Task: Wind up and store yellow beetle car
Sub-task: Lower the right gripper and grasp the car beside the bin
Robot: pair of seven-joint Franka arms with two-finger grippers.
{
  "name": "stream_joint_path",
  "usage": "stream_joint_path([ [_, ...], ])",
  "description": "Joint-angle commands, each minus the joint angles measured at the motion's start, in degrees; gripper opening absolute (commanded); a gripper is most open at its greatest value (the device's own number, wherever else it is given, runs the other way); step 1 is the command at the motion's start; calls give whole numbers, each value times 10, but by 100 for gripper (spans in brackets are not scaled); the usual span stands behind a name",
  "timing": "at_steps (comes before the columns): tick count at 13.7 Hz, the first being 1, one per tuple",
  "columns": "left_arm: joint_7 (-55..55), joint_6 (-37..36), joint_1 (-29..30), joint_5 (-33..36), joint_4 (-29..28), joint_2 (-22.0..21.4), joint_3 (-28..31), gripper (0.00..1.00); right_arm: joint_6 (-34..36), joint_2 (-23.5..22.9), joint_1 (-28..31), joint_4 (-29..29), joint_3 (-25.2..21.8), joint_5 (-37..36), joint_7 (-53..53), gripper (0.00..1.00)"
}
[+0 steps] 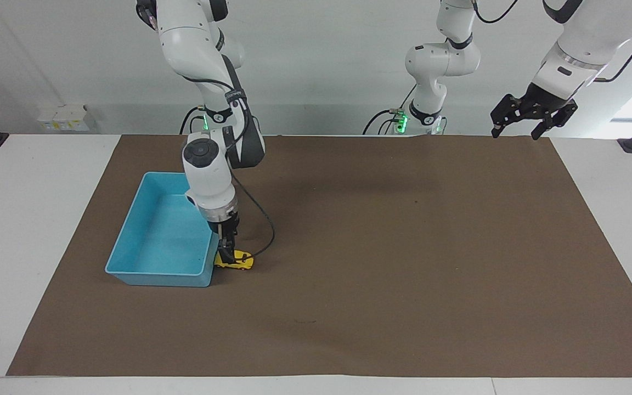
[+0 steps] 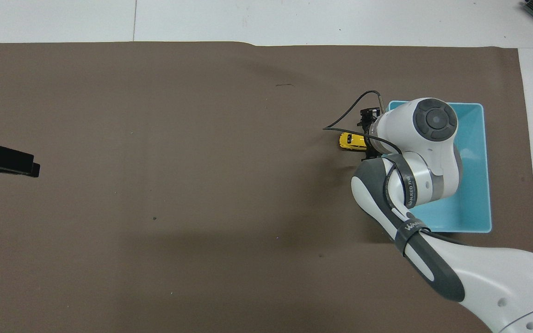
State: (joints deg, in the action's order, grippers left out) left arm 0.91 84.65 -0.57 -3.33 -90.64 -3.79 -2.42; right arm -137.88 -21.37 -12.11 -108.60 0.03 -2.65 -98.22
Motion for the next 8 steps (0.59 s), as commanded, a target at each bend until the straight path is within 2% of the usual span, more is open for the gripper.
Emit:
stream_joint_path([
  [1, 8, -4, 7, 3, -6, -10, -3, 100, -22, -13, 1, 1, 4, -33, -35, 100],
  [3, 8, -4, 7, 3, -7, -10, -4, 100, -28, -17, 2, 1, 5, -34, -36, 100],
  [5, 8, -4, 7, 3, -6, -10, -4, 100, -28, -22, 2, -1, 5, -34, -37, 90],
  [6, 8, -4, 7, 3, -7, -10, -4, 100, -28, -23, 2, -2, 5, -34, -46, 81],
  [7, 8, -4, 7, 3, -7, -10, -3, 100, -29, -24, 2, -1, 5, -34, -48, 68],
  [8, 8, -4, 7, 3, -7, -10, -4, 100, -29, -24, 2, -1, 5, -35, -48, 48],
])
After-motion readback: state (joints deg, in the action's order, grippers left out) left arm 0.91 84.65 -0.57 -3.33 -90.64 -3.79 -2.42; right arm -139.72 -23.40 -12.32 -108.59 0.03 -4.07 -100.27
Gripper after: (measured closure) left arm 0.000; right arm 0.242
